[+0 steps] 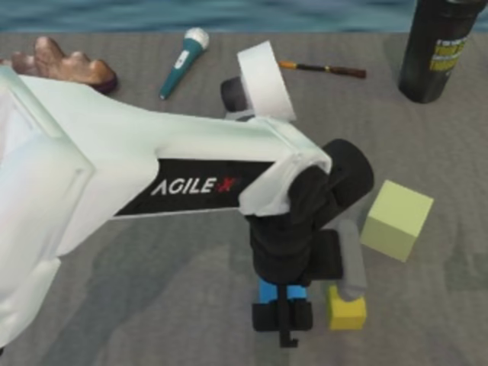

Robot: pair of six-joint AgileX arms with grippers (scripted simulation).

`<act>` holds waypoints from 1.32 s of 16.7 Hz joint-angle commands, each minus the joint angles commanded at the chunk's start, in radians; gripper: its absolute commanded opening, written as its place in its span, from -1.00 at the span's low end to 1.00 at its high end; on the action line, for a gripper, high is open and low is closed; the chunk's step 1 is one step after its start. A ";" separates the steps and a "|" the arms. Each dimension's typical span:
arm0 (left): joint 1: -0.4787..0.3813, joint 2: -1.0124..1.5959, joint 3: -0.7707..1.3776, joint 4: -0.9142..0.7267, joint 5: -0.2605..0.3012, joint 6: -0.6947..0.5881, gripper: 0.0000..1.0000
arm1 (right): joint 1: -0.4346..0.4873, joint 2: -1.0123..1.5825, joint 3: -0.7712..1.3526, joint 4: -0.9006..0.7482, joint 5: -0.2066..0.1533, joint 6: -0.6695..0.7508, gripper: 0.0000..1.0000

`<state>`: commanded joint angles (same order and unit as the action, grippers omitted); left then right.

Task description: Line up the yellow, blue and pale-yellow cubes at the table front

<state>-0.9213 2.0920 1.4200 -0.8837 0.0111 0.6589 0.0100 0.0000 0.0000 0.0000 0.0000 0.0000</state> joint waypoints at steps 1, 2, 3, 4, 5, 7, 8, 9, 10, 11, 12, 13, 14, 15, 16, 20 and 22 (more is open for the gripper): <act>0.000 0.000 0.000 0.000 0.000 0.000 0.81 | 0.000 0.000 0.000 0.000 0.000 0.000 1.00; 0.000 0.000 0.000 0.000 0.000 0.000 0.96 | 0.000 0.000 0.000 0.000 0.000 0.000 1.00; 0.000 0.000 0.000 0.000 0.000 0.000 1.00 | 0.000 0.000 0.000 0.000 0.000 0.000 1.00; 0.000 0.000 0.000 0.000 0.000 0.000 1.00 | 0.000 0.000 0.000 0.000 0.000 0.000 1.00; 0.000 0.000 0.000 0.000 0.000 0.000 1.00 | 0.000 0.000 0.000 0.000 0.000 0.000 1.00; 0.000 0.000 0.000 0.000 0.000 0.000 1.00 | 0.000 0.000 0.000 0.000 0.000 0.000 1.00; 0.000 0.000 0.000 0.000 0.000 0.000 1.00 | 0.000 0.000 0.000 0.000 0.000 0.000 1.00; 0.000 0.000 0.000 0.000 0.000 0.000 1.00 | 0.000 0.000 0.000 0.000 0.000 0.000 1.00; 0.000 0.000 0.000 0.000 0.000 0.000 1.00 | 0.000 0.000 0.000 0.000 0.000 0.000 1.00; 0.002 -0.001 0.000 0.000 0.000 0.000 1.00 | 0.000 0.000 0.000 0.000 0.000 0.000 1.00; 0.002 -0.001 0.003 -0.004 0.000 0.001 1.00 | 0.000 0.000 0.000 0.000 0.000 0.000 1.00; 0.002 -0.006 0.015 -0.018 0.000 0.002 1.00 | 0.000 0.000 0.000 0.000 0.000 0.000 1.00; 0.004 -0.013 0.033 -0.042 0.000 0.001 1.00 | 0.000 0.000 0.000 0.000 0.000 0.000 1.00; 0.007 -0.024 0.054 -0.076 0.000 0.000 1.00 | 0.000 0.000 0.000 0.000 0.000 0.000 1.00; 0.011 -0.036 0.078 -0.119 0.000 -0.001 1.00 | 0.000 0.000 0.000 0.000 0.000 0.000 1.00; 0.021 -0.083 0.158 -0.242 0.000 -0.001 1.00 | 0.000 0.000 0.000 0.000 0.000 0.000 1.00; 0.022 -0.086 0.162 -0.248 -0.001 -0.001 1.00 | 0.000 0.000 0.000 0.000 0.000 0.000 1.00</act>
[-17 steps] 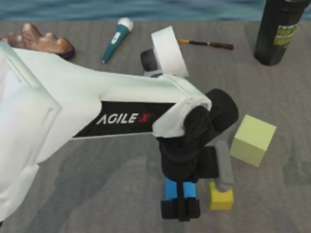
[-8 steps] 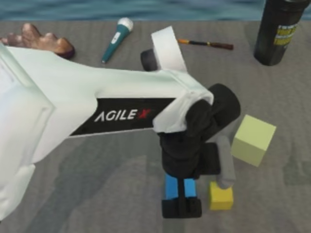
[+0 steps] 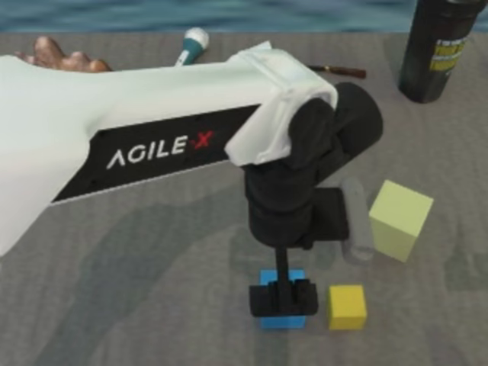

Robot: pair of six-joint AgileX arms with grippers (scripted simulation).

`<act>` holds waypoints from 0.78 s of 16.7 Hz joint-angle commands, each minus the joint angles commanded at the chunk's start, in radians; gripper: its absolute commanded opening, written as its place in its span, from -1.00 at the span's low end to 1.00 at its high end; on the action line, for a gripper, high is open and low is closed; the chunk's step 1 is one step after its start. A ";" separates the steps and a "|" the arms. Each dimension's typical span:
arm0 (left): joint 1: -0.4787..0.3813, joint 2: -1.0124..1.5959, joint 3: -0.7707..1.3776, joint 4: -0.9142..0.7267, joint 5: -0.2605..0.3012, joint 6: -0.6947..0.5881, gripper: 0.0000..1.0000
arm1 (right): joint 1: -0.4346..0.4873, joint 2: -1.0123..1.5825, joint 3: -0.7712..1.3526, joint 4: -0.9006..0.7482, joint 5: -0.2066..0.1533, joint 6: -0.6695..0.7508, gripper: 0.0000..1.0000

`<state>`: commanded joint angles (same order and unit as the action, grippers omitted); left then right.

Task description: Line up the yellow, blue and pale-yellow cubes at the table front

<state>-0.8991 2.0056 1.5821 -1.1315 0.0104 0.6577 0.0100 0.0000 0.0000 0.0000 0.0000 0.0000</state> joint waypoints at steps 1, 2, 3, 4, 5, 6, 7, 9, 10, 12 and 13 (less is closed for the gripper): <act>0.000 0.000 0.000 0.000 0.000 0.000 1.00 | 0.000 0.000 0.000 0.000 0.000 0.000 1.00; -0.005 0.004 -0.002 0.003 0.000 0.000 1.00 | 0.000 0.000 0.000 0.000 0.000 0.000 1.00; -0.005 0.004 -0.002 0.003 0.000 0.000 1.00 | 0.000 0.000 0.000 0.000 0.000 0.000 1.00; 0.000 -0.006 -0.011 0.008 -0.001 -0.003 1.00 | 0.003 0.010 0.010 -0.008 -0.001 -0.004 1.00; 0.011 -0.027 -0.030 0.021 -0.002 -0.009 1.00 | 0.009 0.031 0.030 -0.023 -0.001 -0.014 1.00; 0.028 -0.058 -0.057 0.039 -0.004 -0.019 1.00 | 0.017 0.062 0.061 -0.045 -0.002 -0.027 1.00; 0.051 -0.100 -0.093 0.063 -0.007 -0.033 1.00 | 0.028 0.104 0.102 -0.074 -0.002 -0.045 1.00; 0.113 -0.215 -0.190 0.126 -0.012 -0.071 1.00 | 0.053 0.220 0.208 -0.148 -0.002 -0.089 1.00; 0.150 -0.288 -0.250 0.165 -0.015 -0.095 1.00 | 0.067 0.289 0.266 -0.189 -0.001 -0.114 1.00; 0.237 -0.463 -0.391 0.256 -0.020 -0.151 1.00 | 0.099 0.467 0.404 -0.289 0.000 -0.173 1.00; 0.285 -0.563 -0.472 0.307 -0.022 -0.184 1.00 | 0.116 0.568 0.477 -0.343 0.001 -0.205 1.00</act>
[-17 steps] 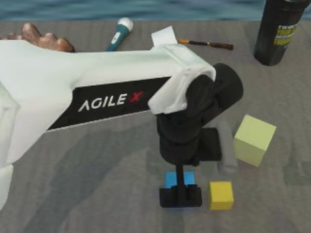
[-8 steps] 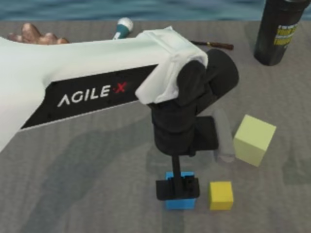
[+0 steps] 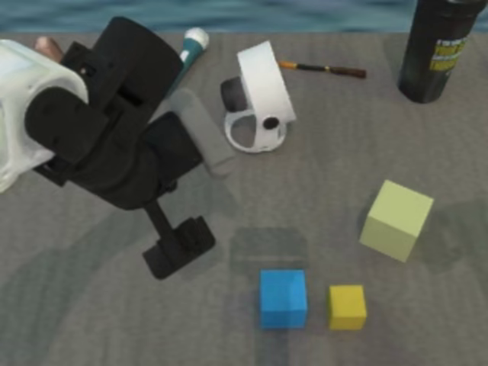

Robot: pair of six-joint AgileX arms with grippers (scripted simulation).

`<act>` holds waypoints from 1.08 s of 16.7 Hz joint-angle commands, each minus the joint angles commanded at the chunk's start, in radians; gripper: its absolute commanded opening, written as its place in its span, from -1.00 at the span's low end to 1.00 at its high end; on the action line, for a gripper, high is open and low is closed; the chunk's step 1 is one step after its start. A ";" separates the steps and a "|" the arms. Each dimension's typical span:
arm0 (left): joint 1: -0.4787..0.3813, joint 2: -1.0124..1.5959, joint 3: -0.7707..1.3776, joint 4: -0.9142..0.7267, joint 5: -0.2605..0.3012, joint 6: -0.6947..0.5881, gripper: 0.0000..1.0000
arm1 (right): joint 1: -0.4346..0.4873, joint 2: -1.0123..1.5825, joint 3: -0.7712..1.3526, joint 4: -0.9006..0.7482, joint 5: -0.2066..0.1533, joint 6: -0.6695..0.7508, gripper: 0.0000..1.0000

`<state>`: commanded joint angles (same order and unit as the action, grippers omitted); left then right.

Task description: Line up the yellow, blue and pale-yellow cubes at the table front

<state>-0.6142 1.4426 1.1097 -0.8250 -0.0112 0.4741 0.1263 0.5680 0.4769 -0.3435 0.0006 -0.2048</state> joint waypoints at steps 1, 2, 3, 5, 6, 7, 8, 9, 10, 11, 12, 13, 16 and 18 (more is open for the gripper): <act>0.050 -0.107 -0.086 0.053 -0.002 -0.034 1.00 | 0.018 0.107 0.075 -0.057 0.000 -0.033 1.00; 0.101 -0.218 -0.176 0.108 -0.003 -0.069 1.00 | 0.037 0.218 0.150 -0.115 0.001 -0.066 1.00; 0.152 -0.333 -0.268 0.164 -0.004 -0.104 1.00 | 0.056 0.331 0.227 -0.175 0.001 -0.100 1.00; 0.252 -0.561 -0.451 0.276 -0.005 -0.175 1.00 | 0.092 0.546 0.371 -0.290 0.000 -0.165 1.00; 0.298 -0.669 -0.537 0.330 -0.006 -0.208 1.00 | 0.111 0.651 0.444 -0.348 0.000 -0.198 1.00; 0.342 -0.772 -0.619 0.384 -0.006 -0.240 1.00 | 0.129 0.751 0.515 -0.405 -0.001 -0.230 1.00; 0.384 -0.867 -0.696 0.437 -0.005 -0.270 1.00 | 0.146 0.844 0.584 -0.459 -0.001 -0.261 1.00; 0.423 -0.954 -0.767 0.489 -0.004 -0.299 1.00 | 0.163 0.930 0.651 -0.509 -0.002 -0.291 1.00; 0.459 -1.033 -0.830 0.539 -0.003 -0.327 1.00 | 0.179 1.009 0.714 -0.557 -0.002 -0.319 1.00; 0.492 -1.105 -0.887 0.589 -0.001 -0.353 1.00 | 0.193 1.083 0.775 -0.600 -0.002 -0.345 1.00; 0.523 -1.172 -0.937 0.635 0.000 -0.377 1.00 | 0.207 1.152 0.831 -0.640 -0.002 -0.369 1.00; 0.550 -1.234 -0.982 0.679 0.002 -0.400 1.00 | 0.218 1.211 0.880 -0.672 -0.002 -0.390 1.00; 0.610 -1.382 -1.075 0.780 0.008 -0.452 1.00 | 0.246 1.356 1.001 -0.749 0.000 -0.440 1.00; 0.630 -1.433 -1.105 0.817 0.011 -0.470 1.00 | 0.256 1.403 1.044 -0.774 0.001 -0.457 1.00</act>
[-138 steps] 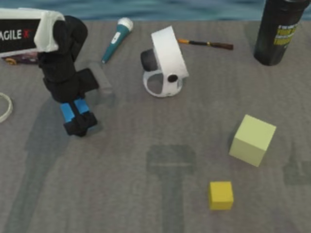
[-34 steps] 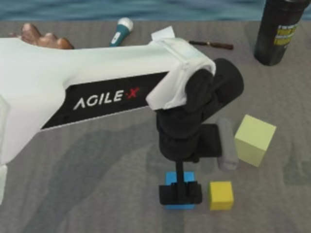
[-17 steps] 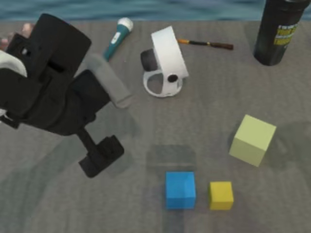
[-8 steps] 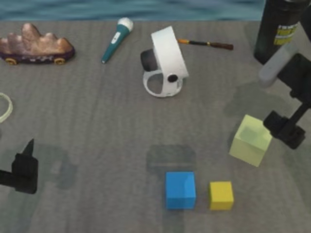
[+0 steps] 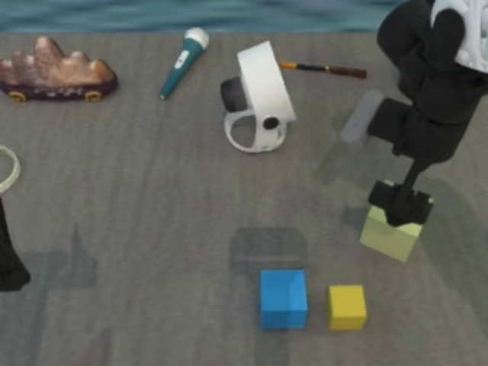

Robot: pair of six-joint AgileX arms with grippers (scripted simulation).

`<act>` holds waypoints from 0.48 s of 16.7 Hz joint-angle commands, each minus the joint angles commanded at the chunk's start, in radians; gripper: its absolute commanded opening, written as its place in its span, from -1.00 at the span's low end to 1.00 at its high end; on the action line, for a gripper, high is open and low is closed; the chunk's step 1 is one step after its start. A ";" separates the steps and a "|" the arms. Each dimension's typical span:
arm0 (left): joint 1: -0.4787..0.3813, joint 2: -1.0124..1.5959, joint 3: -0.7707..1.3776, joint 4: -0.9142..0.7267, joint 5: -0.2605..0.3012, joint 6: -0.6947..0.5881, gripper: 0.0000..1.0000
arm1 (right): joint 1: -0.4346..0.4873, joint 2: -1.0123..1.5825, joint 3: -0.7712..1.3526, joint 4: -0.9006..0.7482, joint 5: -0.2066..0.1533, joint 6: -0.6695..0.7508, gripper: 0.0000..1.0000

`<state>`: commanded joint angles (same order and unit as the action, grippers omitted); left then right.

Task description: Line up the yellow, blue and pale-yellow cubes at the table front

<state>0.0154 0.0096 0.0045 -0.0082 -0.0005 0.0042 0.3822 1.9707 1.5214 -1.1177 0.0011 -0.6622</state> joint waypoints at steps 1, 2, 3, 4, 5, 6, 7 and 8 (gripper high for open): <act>0.005 -0.010 -0.005 0.008 0.000 -0.004 1.00 | 0.002 0.008 0.008 -0.005 0.000 -0.003 1.00; 0.005 -0.010 -0.005 0.008 0.000 -0.004 1.00 | 0.002 0.008 0.008 -0.005 0.000 -0.003 1.00; 0.005 -0.010 -0.005 0.008 0.000 -0.004 1.00 | 0.002 0.008 0.008 -0.005 0.000 -0.003 1.00; 0.005 -0.010 -0.005 0.008 0.000 -0.004 1.00 | 0.002 0.008 0.008 -0.005 0.000 -0.003 1.00; 0.005 -0.010 -0.005 0.008 0.000 -0.004 1.00 | 0.002 0.008 0.008 -0.005 0.000 -0.003 1.00; 0.005 -0.010 -0.005 0.008 0.000 -0.004 1.00 | -0.003 0.005 0.006 -0.003 0.000 -0.002 1.00; 0.005 -0.010 -0.005 0.008 0.000 -0.004 1.00 | -0.003 0.007 0.004 0.000 0.000 -0.003 1.00; 0.005 -0.010 -0.005 0.008 0.000 -0.004 1.00 | -0.001 0.012 -0.007 0.014 0.000 -0.004 1.00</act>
<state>0.0200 0.0000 0.0000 0.0000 0.0000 0.0000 0.3809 1.9827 1.5148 -1.1041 0.0013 -0.6658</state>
